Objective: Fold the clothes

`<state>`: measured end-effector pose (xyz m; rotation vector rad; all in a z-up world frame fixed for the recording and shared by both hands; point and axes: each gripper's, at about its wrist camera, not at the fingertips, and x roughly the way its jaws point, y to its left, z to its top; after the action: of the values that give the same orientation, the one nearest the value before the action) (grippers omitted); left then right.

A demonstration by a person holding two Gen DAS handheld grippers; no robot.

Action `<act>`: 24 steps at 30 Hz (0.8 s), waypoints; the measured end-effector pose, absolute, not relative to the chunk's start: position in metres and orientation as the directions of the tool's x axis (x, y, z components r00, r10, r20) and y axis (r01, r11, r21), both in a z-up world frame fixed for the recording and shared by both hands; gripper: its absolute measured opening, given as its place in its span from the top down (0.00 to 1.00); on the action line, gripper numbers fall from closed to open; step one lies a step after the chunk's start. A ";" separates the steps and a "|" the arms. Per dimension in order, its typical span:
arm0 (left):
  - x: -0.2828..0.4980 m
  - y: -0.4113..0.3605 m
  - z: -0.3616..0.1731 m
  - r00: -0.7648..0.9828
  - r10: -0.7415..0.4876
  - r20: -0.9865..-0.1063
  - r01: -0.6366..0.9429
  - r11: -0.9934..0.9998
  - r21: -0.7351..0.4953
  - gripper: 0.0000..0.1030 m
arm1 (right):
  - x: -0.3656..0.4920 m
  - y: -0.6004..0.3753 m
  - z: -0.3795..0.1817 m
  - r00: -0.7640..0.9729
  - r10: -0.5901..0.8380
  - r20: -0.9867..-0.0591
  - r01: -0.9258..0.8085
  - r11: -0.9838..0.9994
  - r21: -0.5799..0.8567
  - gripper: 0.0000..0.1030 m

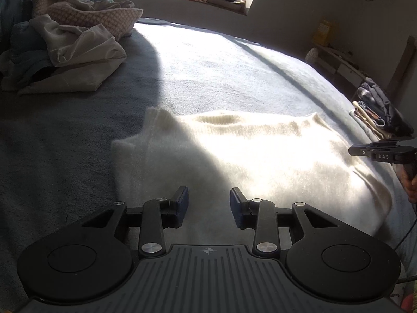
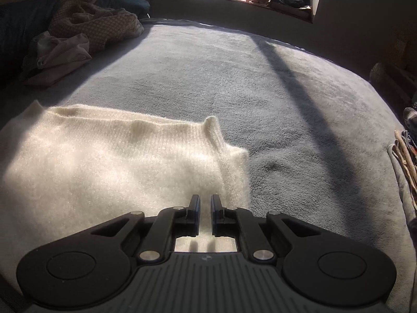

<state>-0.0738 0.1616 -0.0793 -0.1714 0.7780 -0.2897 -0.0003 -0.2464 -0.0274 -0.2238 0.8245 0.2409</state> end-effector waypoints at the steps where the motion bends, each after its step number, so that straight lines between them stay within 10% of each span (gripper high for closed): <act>1: -0.068 0.161 -0.080 0.681 -0.303 -0.667 0.184 0.952 -0.245 0.66 | 0.005 -0.246 -0.025 0.668 0.125 -0.734 -0.297 0.949 -0.108 0.94; 24: -0.004 0.162 -0.107 0.701 -0.176 -0.691 0.094 0.983 -0.156 0.63 | 0.057 -0.254 -0.068 0.647 0.147 -0.748 -0.303 0.950 -0.075 0.92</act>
<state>-0.0042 0.1621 -0.1071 -0.1116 0.7805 -0.1508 0.0575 -0.2543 -0.0680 -0.2010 0.8300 0.2577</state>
